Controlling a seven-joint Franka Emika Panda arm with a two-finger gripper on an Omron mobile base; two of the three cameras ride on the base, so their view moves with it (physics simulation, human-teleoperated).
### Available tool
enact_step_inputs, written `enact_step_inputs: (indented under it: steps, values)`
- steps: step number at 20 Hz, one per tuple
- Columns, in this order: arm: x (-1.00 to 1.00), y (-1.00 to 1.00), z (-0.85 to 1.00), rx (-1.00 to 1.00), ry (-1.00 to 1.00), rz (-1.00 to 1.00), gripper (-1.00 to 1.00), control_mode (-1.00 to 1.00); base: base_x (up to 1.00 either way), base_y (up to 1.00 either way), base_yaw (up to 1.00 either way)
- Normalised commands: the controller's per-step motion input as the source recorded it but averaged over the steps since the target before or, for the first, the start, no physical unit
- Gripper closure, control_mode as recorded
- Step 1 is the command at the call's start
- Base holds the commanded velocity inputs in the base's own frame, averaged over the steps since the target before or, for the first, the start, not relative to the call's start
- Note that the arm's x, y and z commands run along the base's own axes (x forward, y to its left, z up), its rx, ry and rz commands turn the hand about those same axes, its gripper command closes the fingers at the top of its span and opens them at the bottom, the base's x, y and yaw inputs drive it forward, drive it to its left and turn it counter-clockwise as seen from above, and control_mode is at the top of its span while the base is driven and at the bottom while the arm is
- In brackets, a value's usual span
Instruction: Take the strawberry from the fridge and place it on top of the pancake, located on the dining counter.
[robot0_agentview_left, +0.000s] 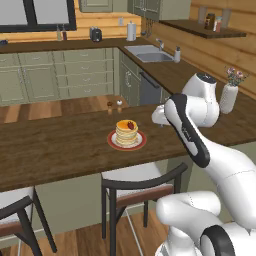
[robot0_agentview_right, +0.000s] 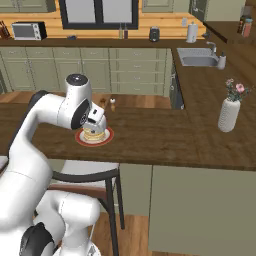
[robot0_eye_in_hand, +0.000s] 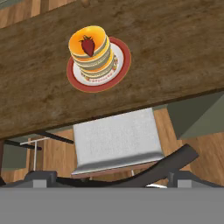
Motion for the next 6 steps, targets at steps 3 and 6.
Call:
enact_step_inputs:
  steps: [3,6]
  values:
    - [-1.0,0.03,0.0,0.0,0.0,-0.05,-1.0,-1.0,0.0,0.0,0.0]
    - [-0.94,0.3,0.0,-0.02,0.01,-0.01,-1.0,-1.0,0.0,0.0,0.0]
